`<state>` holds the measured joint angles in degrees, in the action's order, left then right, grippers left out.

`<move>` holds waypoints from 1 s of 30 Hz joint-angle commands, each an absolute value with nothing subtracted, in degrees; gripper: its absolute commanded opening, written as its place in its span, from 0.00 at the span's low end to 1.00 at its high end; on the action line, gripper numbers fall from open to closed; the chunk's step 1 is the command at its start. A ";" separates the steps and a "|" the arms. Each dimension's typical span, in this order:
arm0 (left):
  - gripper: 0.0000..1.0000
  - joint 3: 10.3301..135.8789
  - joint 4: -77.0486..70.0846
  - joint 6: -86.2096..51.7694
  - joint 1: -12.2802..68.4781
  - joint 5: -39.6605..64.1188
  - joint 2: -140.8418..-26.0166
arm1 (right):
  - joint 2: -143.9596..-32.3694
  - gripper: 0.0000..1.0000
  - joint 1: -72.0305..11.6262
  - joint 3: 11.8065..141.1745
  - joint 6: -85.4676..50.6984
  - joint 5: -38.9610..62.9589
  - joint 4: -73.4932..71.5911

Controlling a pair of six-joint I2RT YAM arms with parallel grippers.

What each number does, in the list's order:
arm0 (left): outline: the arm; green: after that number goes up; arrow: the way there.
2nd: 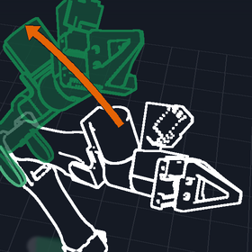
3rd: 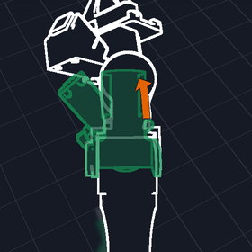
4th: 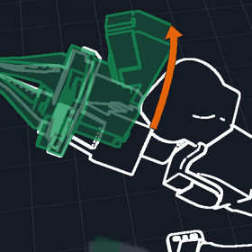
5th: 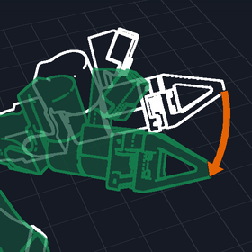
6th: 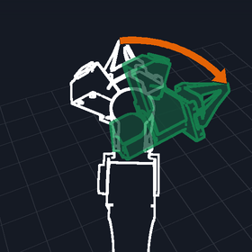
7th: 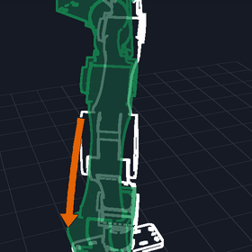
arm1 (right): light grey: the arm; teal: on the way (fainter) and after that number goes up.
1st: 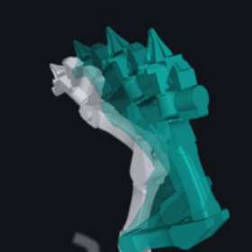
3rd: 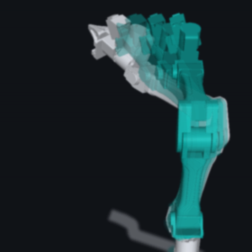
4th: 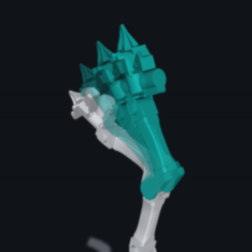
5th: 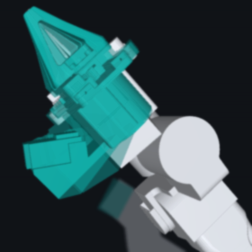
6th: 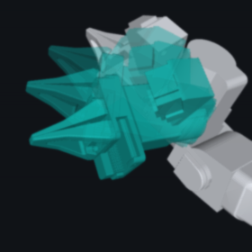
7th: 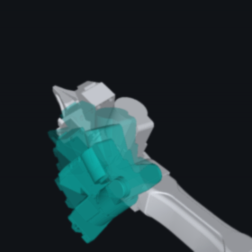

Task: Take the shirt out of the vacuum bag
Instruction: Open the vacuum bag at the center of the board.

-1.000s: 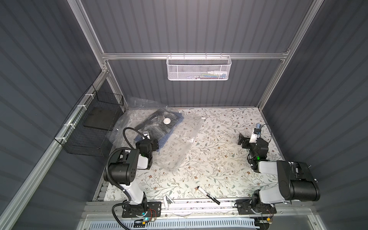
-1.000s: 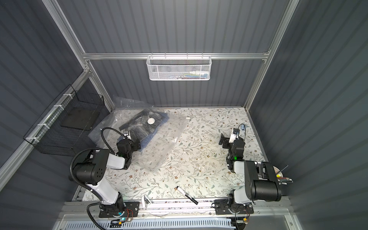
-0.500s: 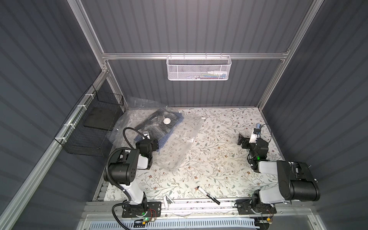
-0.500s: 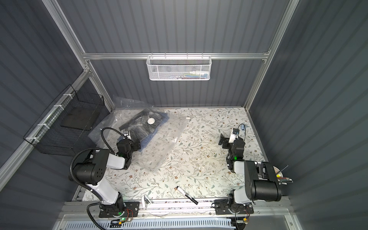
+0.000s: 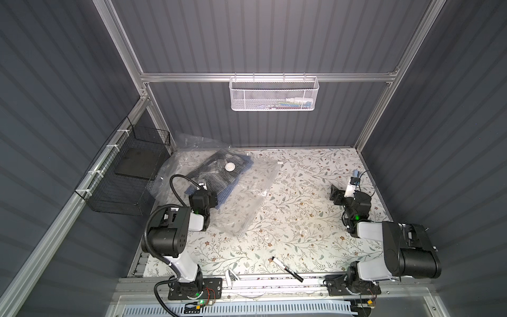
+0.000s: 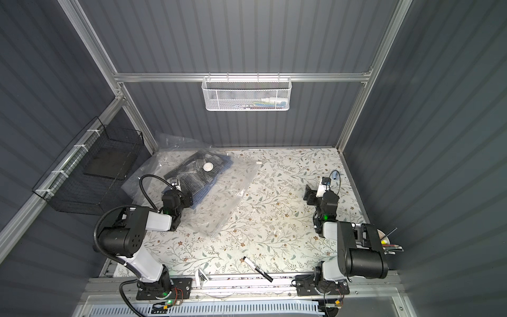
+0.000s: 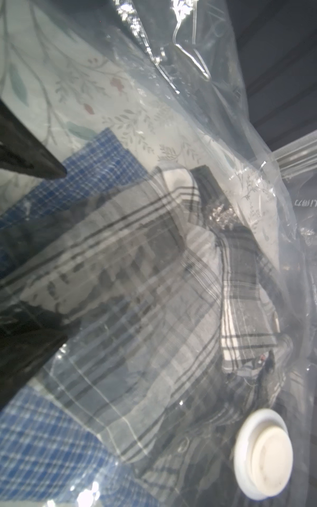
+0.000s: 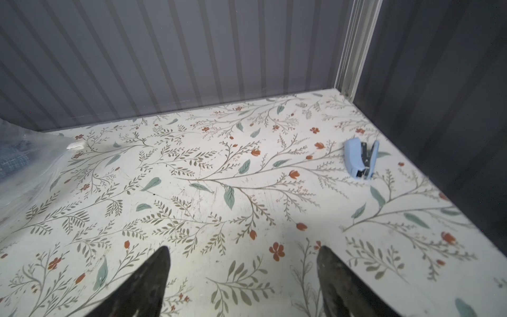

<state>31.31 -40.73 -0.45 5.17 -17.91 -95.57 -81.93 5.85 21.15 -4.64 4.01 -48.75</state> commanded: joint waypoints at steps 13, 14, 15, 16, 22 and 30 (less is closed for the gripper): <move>0.81 60.41 5.34 4.12 28.56 -13.47 -86.31 | -72.29 0.74 2.84 43.58 -16.90 11.89 -14.38; 0.85 62.01 7.84 5.28 31.04 -13.58 -87.55 | -72.67 0.74 2.50 43.66 -17.51 13.35 -14.24; 0.88 63.20 10.31 7.08 33.02 -11.64 -88.64 | -73.09 0.72 2.17 43.75 -18.24 14.52 -14.09; 0.89 63.61 12.09 8.19 34.63 -11.98 -89.47 | -73.54 0.70 1.92 43.90 -18.81 15.47 -13.86; 0.94 62.08 16.95 10.88 39.99 -14.81 -90.85 | -74.75 0.67 -0.19 43.43 -19.26 18.27 -12.56; 0.95 61.59 22.54 12.14 46.54 -22.24 -93.97 | -77.75 0.67 -1.57 43.77 -18.45 22.38 -12.43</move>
<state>62.19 18.92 10.57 45.50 -18.48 -93.23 -76.97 -1.08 43.20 -18.57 20.16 -13.17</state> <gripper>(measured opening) 0.950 0.671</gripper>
